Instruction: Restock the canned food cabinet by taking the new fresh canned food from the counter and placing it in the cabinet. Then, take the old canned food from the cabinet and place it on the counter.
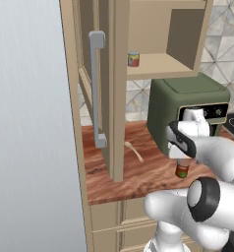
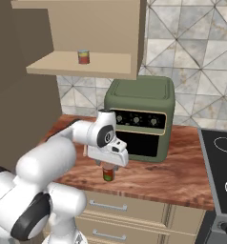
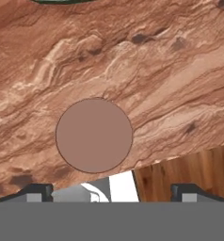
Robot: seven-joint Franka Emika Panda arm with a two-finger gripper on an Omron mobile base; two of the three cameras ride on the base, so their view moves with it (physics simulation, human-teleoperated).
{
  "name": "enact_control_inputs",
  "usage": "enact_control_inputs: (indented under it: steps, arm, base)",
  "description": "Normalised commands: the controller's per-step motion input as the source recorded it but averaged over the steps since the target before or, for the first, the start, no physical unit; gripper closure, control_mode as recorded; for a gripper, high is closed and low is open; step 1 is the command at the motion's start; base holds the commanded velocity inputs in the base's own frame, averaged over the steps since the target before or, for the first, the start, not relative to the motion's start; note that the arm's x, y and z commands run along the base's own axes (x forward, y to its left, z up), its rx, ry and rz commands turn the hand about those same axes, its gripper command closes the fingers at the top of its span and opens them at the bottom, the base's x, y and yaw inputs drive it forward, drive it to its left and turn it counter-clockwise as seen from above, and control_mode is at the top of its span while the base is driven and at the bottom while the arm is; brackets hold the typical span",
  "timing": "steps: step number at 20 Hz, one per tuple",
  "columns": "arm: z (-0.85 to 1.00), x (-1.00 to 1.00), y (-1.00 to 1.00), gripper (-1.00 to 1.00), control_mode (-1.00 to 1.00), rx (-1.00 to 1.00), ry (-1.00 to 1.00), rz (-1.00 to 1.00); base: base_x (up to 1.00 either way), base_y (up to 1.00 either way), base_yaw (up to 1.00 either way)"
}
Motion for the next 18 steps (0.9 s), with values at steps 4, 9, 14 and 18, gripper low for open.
enact_control_inputs:
  steps: [4,9,14,18]
  arm:
    - [-0.17,0.23,0.02,-1.0,-1.0,0.0,0.0,0.0]
    - [-0.23,0.17,0.01,-1.0,-1.0,0.0,0.0,0.0]
    - [-0.31,0.1,0.0,-1.0,-1.0,0.0,0.0,0.0]
    - [-0.26,0.02,0.0,-1.0,-1.0,0.0,0.0,0.0]
  base:
    - [0.0,0.0,0.0]
    - [0.0,0.0,0.0]
    - [0.0,0.0,0.0]
    - [0.0,0.0,0.0]
